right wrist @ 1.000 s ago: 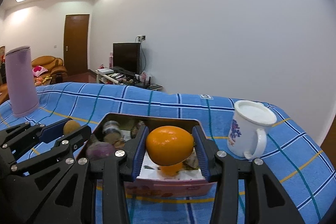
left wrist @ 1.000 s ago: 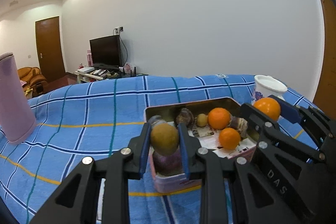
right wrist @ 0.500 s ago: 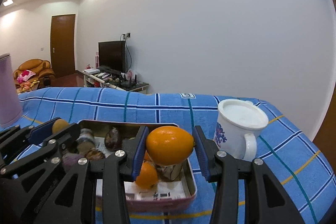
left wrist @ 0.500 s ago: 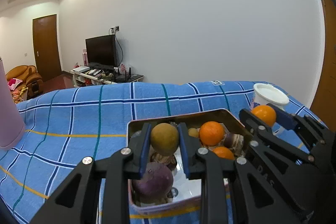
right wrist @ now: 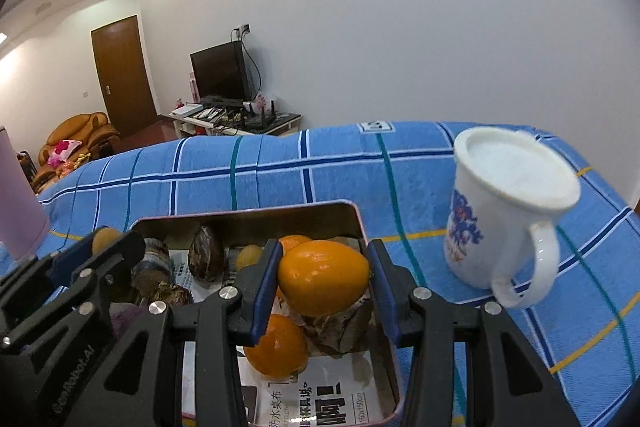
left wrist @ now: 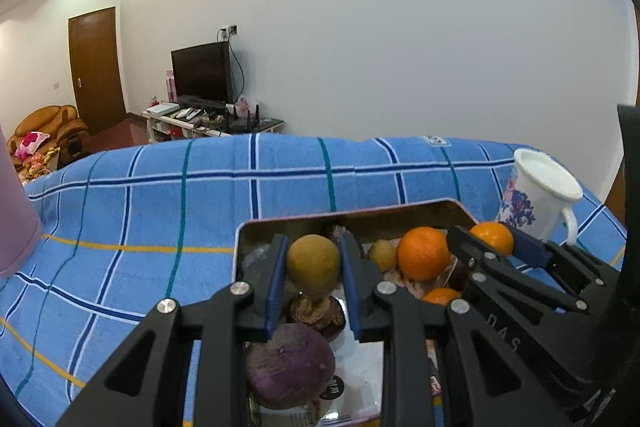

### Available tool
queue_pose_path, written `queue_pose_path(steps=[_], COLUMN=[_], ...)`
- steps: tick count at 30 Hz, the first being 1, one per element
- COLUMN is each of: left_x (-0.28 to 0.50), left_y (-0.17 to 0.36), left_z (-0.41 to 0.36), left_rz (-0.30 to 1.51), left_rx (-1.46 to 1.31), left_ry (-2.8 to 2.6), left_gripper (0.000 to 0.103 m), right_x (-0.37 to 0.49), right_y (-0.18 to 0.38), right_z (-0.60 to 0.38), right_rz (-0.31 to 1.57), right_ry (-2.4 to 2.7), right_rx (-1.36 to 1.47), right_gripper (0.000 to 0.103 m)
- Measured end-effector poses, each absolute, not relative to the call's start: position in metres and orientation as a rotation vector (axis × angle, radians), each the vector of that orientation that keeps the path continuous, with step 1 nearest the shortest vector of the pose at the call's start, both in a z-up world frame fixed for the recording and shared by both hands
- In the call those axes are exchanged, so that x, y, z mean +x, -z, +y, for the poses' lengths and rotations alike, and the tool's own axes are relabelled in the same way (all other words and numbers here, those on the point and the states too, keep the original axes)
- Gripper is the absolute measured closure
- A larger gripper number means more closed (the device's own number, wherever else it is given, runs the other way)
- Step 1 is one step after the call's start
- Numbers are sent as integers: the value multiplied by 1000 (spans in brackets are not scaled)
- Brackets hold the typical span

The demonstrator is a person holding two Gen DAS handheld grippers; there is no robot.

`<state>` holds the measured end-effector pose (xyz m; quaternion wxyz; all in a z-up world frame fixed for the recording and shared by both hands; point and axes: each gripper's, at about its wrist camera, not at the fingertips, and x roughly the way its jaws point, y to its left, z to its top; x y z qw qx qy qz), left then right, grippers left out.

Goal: Organize fruits

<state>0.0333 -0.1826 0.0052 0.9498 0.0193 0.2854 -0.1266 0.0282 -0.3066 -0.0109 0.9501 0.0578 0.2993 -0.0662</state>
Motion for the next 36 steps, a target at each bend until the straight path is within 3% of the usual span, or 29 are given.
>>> queue_pose_path(steps=[7, 12, 14, 19, 21, 27, 30, 36], left_x=[38, 44, 42, 34, 32, 20, 14, -2], left_y=[2, 2, 2, -1, -2, -6, -6, -11], left_z=[-186, -181, -179, -165, -156, -152, -151, -149], left_rz=[600, 605, 597, 544, 526, 473, 451, 390], left_rx=[44, 23, 23, -6, -35, -23, -9, 20], left_ry=[251, 209, 193, 94, 87, 135, 138, 138], left_gripper=[75, 73, 64, 13, 0, 0, 0, 0], right_x=[33, 36, 36, 30, 24, 0, -19, -47], right_y=[15, 17, 18, 19, 19, 5, -6, -21], right_z=[-304, -301, -303, -315, -321, -319, -314, -303], right_rz=[631, 643, 645, 629, 603, 454, 315, 160], right_ry=[79, 47, 44, 17, 2, 28, 63, 110], right_rx=[129, 130, 151, 229, 282, 286, 256, 200], right_gripper=[56, 41, 38, 37, 37, 32, 13, 13])
